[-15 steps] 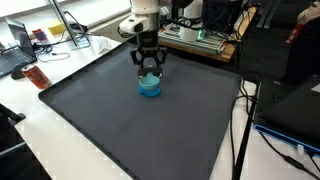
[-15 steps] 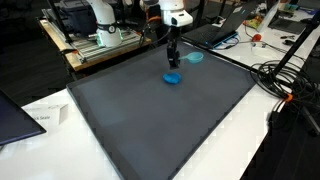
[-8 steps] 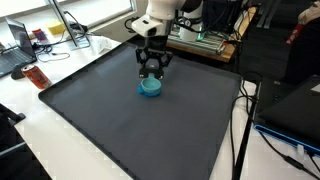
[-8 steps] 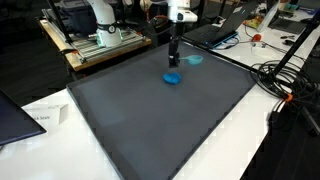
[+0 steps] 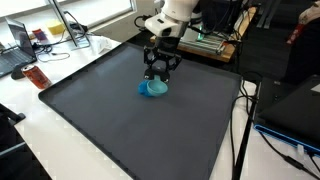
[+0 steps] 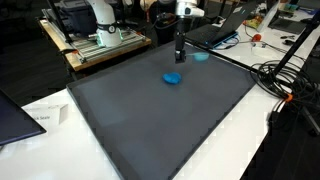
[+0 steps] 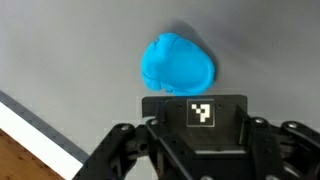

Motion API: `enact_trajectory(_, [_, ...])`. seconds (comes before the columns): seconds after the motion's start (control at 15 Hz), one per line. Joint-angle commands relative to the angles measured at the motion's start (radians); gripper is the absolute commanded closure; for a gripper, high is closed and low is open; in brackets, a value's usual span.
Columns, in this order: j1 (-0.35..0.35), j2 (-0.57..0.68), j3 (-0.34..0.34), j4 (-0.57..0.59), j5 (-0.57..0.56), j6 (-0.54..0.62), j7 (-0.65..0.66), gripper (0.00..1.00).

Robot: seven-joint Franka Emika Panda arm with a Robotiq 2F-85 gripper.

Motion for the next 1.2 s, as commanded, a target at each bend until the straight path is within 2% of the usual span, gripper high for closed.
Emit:
enact_trajectory(0.0, [0.025,0.025,-0.004,0.039,-0.102,-0.018,0.121,0.65])
enact_trajectory(0.67, [0.094,0.115,0.039,0.141,-0.248,-0.217,0.224,0.65])
enact_trajectory(1.13, [0.131,0.19,0.094,0.248,-0.246,-0.395,0.189,0.65])
